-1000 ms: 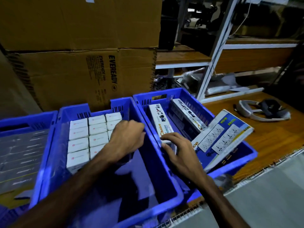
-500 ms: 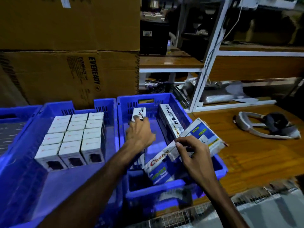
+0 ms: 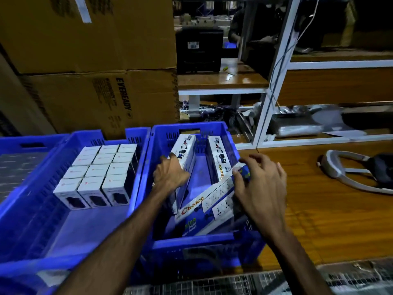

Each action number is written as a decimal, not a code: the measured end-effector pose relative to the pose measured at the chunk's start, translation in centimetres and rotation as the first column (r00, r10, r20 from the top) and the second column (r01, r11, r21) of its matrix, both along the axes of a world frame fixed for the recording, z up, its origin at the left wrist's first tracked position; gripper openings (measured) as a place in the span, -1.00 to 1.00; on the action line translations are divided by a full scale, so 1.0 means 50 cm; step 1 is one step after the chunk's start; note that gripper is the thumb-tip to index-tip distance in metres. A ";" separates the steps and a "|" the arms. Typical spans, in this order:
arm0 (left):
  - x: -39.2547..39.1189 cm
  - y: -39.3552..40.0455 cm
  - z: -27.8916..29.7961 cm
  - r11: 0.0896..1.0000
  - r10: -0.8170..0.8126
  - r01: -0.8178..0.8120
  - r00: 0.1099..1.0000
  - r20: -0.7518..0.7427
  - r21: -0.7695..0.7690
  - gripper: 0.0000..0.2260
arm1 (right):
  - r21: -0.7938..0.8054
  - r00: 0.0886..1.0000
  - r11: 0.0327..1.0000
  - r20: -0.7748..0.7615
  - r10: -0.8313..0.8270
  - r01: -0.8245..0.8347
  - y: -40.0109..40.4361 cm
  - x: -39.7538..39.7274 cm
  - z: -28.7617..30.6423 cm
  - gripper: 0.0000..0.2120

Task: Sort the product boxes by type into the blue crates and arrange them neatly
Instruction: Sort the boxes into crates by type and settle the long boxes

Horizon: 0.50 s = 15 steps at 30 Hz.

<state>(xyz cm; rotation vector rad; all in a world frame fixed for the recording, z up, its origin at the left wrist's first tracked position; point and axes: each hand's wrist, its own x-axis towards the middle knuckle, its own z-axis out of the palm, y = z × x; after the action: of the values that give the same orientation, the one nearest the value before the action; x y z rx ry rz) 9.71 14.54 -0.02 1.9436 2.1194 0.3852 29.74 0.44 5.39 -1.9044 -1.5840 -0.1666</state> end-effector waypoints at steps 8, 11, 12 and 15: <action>0.033 0.001 -0.002 0.996 -0.063 0.064 0.998 -0.007 0.061 -0.59 | -0.249 0.987 0.968 -0.162 -0.002 -0.039 0.006 0.030 0.007 -0.40; 0.030 0.001 0.000 0.994 -0.079 0.078 0.997 0.003 0.071 -0.62 | -0.278 0.978 0.958 -0.210 0.016 -0.076 -0.001 0.025 0.025 -0.37; 0.029 0.000 0.004 0.995 -0.080 0.079 0.997 0.011 0.065 -0.63 | -0.281 0.976 0.955 -0.216 0.038 -0.099 -0.007 0.021 0.036 -0.37; 0.030 0.006 0.018 0.997 -0.071 0.069 0.997 0.041 0.043 -0.64 | -0.291 0.966 0.935 -0.217 0.140 -0.201 -0.036 -0.009 0.069 -0.35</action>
<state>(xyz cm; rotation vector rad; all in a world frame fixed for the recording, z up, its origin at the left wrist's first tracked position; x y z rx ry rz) 11.18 14.85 0.90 2.0076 2.0267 0.4572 29.29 -1.36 8.85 -1.9297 -1.7082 0.3545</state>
